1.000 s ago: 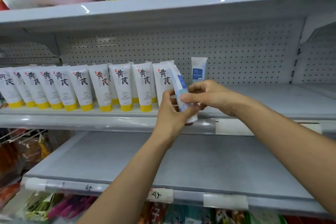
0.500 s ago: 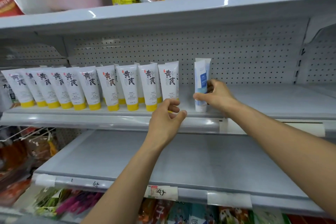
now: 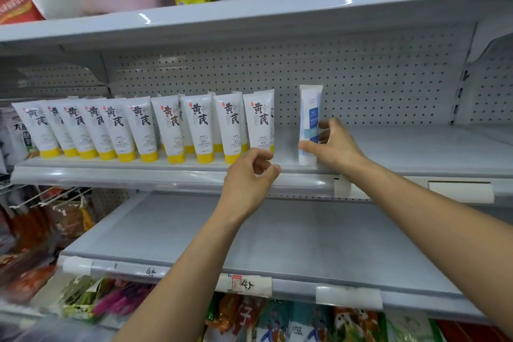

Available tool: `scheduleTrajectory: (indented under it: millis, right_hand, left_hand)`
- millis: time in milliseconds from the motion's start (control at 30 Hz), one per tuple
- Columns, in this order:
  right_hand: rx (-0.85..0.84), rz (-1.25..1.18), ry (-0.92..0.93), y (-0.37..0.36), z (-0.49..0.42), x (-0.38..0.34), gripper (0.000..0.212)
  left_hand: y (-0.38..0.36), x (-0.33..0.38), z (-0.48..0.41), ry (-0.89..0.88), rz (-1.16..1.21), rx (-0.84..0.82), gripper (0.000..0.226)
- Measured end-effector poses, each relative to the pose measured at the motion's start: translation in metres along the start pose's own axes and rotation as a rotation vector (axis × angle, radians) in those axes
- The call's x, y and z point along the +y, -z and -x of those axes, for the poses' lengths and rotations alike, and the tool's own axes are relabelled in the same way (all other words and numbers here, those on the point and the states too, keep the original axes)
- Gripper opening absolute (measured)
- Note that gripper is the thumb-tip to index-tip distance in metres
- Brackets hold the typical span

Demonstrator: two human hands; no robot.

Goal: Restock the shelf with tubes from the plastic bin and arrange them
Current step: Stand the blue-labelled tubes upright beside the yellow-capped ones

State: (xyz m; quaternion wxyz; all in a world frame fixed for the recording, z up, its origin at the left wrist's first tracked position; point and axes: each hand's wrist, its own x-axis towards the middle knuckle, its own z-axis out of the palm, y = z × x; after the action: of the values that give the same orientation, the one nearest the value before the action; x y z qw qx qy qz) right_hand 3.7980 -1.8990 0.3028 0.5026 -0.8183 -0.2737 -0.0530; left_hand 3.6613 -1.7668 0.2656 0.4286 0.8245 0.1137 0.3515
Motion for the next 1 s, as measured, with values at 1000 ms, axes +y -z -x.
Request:
scheduleTrajectory:
  millis: [1000]
  right_hand:
    - [-1.118,0.474,0.569,-0.507,0.180,0.000,0.018]
  left_hand:
    - [0.289,-0.417,0.213,1.035,-0.299,-0.026,0.008]
